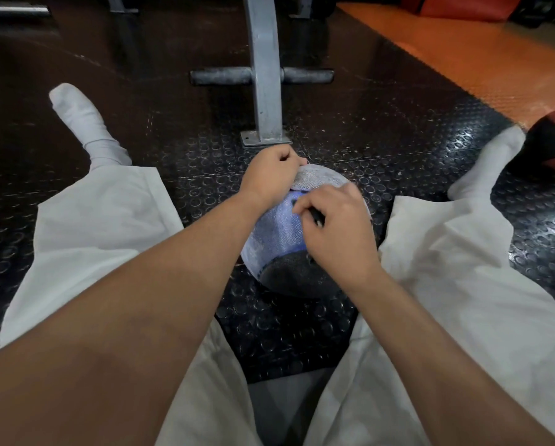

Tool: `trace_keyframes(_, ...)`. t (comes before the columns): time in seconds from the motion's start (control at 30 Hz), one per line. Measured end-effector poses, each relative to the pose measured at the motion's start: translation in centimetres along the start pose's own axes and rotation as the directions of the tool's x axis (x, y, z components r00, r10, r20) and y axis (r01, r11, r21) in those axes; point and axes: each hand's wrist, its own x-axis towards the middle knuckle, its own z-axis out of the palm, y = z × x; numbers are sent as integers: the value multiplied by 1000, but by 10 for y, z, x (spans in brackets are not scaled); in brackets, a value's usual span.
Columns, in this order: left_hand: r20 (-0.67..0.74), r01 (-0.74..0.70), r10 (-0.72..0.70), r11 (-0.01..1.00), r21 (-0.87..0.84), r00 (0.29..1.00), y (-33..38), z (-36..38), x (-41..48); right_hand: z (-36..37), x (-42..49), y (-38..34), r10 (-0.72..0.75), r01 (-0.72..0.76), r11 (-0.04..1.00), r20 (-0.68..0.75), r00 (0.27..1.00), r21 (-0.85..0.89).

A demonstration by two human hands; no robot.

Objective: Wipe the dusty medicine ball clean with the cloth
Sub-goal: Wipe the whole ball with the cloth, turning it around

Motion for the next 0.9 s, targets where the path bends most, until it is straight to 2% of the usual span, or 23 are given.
trace_keyframes(0.17,-11,6,-6,1000,10,1000,-1,1,0,-5,-29,4,-54,53,998,-4,999,-17)
trace_keyframes(0.33,-27,9,-9,1000,-9,1000,-3,2,-6,4,11,-9,45,-46,999,-21,999,-18)
trace_keyframes(0.47,-15,14,-14,1000,-11,1000,1,2,-5,10,3,-13,75,-79,996,-122,990,-33)
trace_keyframes(0.7,13,14,-15,998,56,1000,1,4,6,6,-51,5,-36,27,995,-94,995,-97)
trace_keyframes(0.77,-6,12,-12,998,58,1000,0,4,7,6,-35,3,-5,-4,995,-90,996,-95)
trace_keyframes(0.9,-40,11,-10,1000,12,999,-3,2,3,5,14,-11,160,-165,982,-64,985,-87)
